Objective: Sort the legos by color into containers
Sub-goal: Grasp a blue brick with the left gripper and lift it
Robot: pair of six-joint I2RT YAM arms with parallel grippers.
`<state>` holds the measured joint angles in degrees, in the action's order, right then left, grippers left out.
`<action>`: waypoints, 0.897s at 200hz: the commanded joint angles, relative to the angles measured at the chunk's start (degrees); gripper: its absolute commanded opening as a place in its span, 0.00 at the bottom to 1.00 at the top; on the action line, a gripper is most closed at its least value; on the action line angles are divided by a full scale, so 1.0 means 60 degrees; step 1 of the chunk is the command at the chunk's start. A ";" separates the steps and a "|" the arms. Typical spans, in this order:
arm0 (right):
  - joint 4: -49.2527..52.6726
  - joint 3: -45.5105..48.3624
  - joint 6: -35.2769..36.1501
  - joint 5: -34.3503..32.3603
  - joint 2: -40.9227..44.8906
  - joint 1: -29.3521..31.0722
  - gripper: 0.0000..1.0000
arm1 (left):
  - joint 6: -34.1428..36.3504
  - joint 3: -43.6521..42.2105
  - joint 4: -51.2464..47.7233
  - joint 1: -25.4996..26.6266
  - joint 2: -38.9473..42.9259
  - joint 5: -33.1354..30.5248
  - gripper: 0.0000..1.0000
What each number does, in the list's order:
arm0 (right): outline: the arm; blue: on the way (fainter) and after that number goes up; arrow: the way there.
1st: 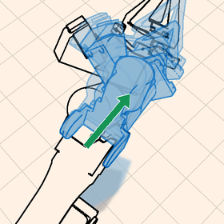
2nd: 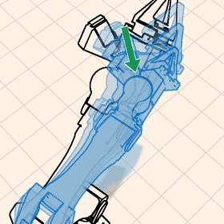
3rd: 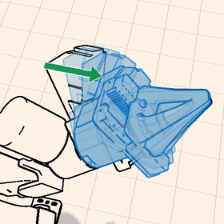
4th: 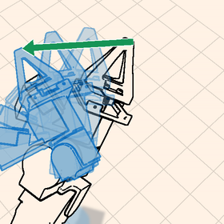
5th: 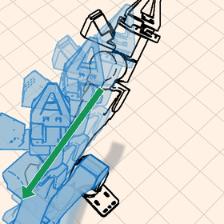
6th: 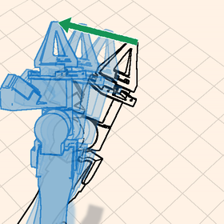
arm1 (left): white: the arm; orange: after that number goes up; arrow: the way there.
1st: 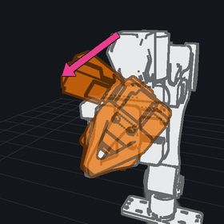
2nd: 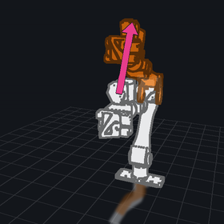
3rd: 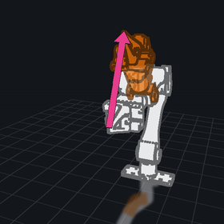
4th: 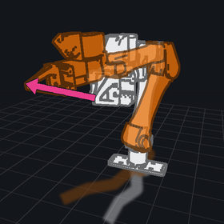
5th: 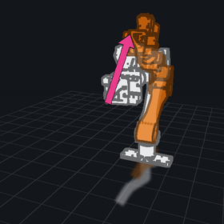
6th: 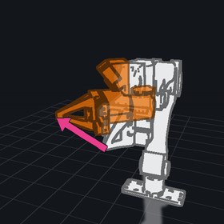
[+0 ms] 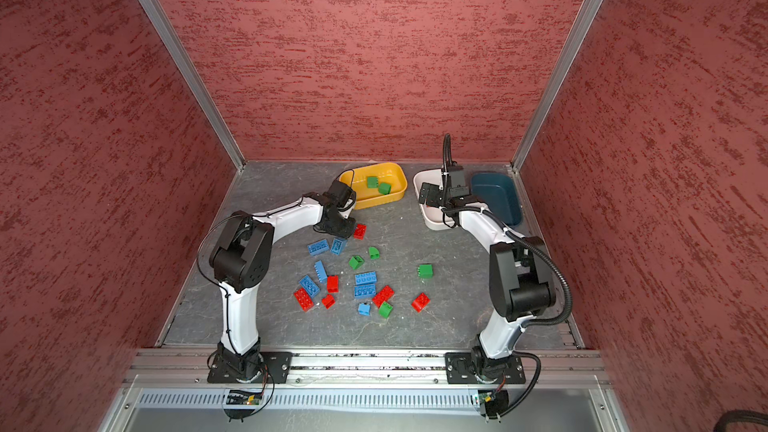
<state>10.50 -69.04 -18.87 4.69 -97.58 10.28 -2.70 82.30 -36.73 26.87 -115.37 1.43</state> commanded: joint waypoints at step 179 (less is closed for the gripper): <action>-0.3570 0.0513 -0.2888 0.7978 0.0395 0.0007 0.66 | 0.1929 0.3171 0.1336 0.1651 0.0053 0.2026 0.14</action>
<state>-0.23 -66.57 -28.97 47.37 -93.76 10.28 7.44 99.74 -28.73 36.56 -114.56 11.25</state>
